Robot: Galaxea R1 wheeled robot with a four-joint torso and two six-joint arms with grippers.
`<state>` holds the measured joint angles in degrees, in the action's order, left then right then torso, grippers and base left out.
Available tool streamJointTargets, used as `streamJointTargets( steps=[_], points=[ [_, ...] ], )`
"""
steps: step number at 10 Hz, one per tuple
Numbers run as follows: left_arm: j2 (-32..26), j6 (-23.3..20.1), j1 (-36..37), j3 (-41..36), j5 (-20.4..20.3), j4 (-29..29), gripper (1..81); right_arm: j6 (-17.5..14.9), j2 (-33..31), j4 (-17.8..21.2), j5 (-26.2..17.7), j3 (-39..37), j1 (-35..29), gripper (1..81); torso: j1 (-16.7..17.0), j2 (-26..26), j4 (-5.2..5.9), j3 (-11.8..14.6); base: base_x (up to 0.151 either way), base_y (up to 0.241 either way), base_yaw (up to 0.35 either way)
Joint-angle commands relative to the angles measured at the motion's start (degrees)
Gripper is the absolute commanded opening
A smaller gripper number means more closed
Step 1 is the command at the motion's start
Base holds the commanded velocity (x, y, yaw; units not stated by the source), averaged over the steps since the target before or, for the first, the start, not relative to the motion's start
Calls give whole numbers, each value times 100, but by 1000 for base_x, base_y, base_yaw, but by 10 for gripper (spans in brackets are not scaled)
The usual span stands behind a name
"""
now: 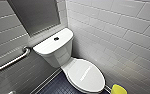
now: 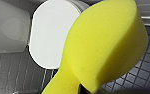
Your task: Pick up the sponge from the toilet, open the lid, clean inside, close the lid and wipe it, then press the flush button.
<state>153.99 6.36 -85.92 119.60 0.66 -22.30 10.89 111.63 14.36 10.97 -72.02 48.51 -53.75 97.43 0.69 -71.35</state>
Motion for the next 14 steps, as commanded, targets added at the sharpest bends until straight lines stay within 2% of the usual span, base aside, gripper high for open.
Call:
streamJointTargets(
  steps=[1, 3, 5, 9, 11, 14],
  points=[
    [-79, 23, -132, -60, 418, 50, 811, 62, -79, 181, -444, -370, -1117, 10, 0, 0, 0, 0, 0, 0, 0],
    [-61, 40, -140, -51, 400, 50, 811, 159, 598, 382, -1368, -917, -1909, 10, 0, 0, 0, -2, 0, 0, 0],
    [-17, 40, -140, -42, 382, 50, 811, 195, 1284, 489, -1729, -1444, -2305, 10, 0, -2, 0, -2, 0, 0, 0],
    [1, 40, -140, -24, 382, 50, 811, 177, 2771, 322, -1923, -2640, -2533, 10, 0, -2, 0, -4, 0, 0, 0],
    [79, 40, -140, 45, 382, 50, 811, 177, 3551, 234, -2318, -3420, -2884, 10, 0, -2, 0, -4, 0, 0, 0],
    [185, 49, -140, 204, 391, 59, 811, 177, 4254, 103, -2293, -4158, -3272, 10, -2, -5, 0, -4, 0, 0, 0]
  ],
)
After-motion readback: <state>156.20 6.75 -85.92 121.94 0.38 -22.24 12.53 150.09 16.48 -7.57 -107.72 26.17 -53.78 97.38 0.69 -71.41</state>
